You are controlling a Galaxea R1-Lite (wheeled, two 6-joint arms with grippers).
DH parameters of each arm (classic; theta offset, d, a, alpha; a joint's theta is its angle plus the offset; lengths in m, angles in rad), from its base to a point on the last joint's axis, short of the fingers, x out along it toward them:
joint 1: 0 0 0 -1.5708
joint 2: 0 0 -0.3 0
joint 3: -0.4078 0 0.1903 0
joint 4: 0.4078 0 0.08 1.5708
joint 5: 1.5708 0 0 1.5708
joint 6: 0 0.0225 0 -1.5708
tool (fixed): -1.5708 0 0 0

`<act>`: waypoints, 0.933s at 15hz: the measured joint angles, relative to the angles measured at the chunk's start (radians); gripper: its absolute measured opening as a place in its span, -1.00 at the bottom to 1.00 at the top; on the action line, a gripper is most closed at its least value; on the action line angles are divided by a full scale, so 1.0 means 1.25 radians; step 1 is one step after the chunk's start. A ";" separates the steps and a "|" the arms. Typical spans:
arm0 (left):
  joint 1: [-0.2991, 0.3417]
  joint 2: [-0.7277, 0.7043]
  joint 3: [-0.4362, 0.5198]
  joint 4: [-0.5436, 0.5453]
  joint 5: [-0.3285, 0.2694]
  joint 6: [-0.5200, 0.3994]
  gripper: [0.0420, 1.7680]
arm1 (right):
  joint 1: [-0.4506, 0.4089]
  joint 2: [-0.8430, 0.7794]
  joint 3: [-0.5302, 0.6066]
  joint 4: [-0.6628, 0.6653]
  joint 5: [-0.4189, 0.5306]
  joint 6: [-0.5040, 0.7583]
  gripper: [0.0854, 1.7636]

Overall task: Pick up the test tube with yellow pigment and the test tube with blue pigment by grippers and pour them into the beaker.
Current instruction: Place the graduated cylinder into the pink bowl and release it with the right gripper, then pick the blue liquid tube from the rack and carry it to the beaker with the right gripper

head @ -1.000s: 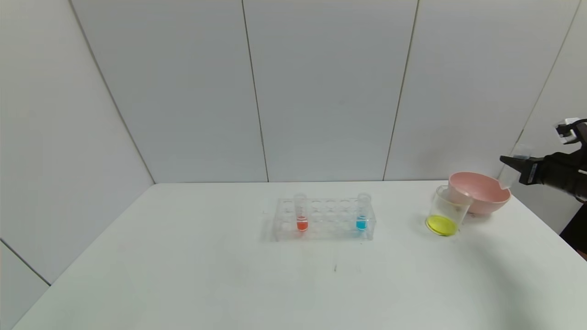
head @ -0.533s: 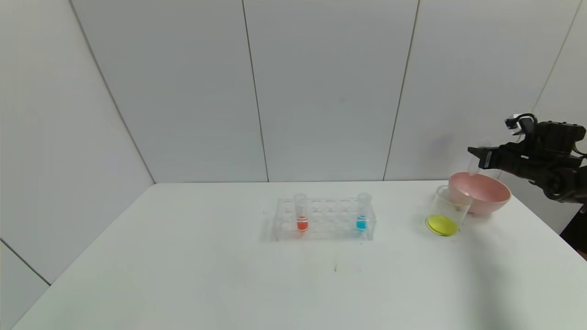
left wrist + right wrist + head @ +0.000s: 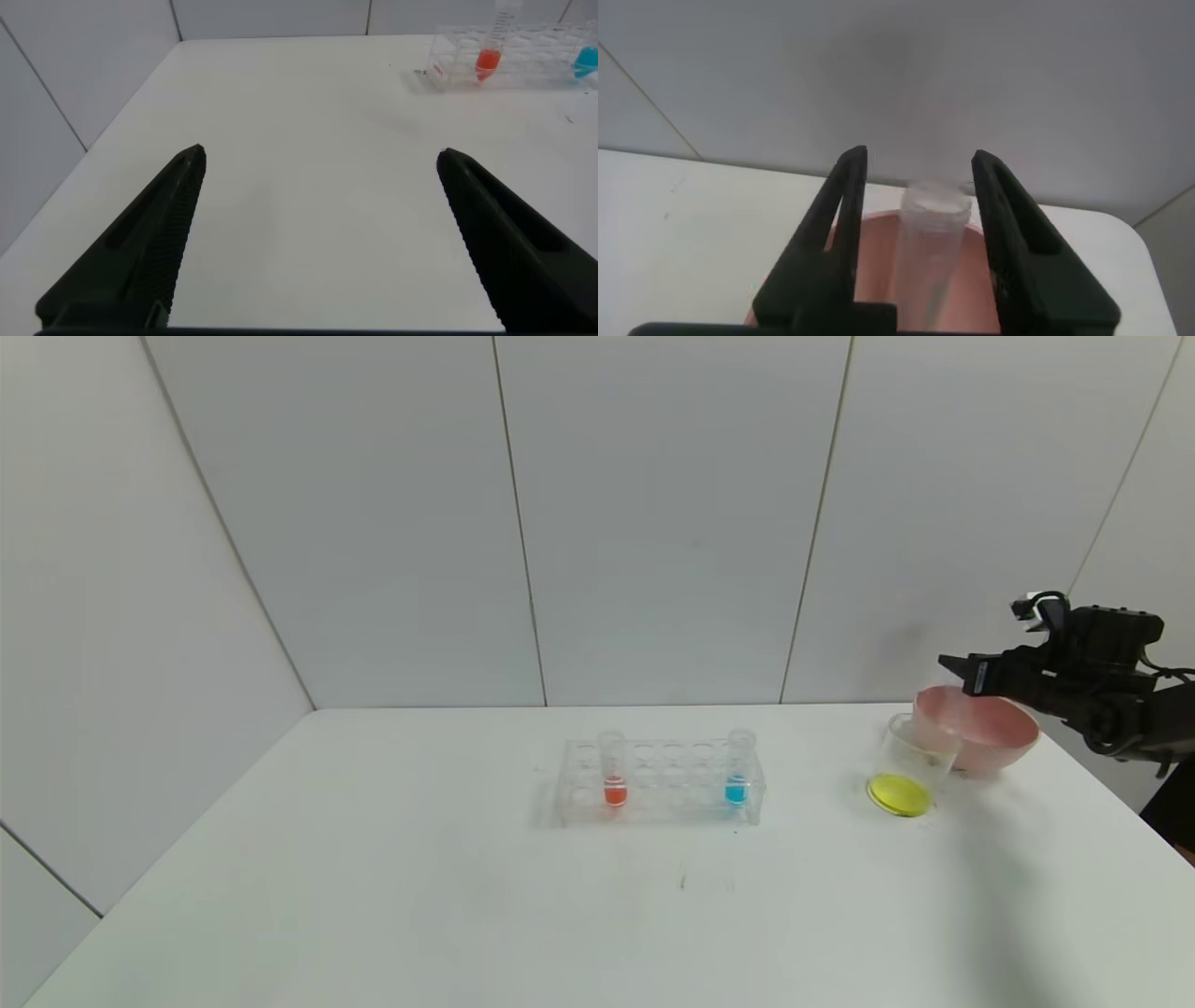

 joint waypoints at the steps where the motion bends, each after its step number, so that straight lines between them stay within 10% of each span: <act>1: 0.000 0.000 0.000 0.000 0.000 0.000 1.00 | 0.000 0.000 0.002 -0.004 0.000 0.000 0.06; 8: 0.000 0.000 0.000 0.000 0.000 0.000 1.00 | 0.021 -0.050 0.055 -0.020 -0.015 0.002 0.58; 14: 0.000 0.000 0.000 0.000 0.000 0.000 1.00 | 0.171 -0.197 0.203 -0.028 -0.203 0.090 0.77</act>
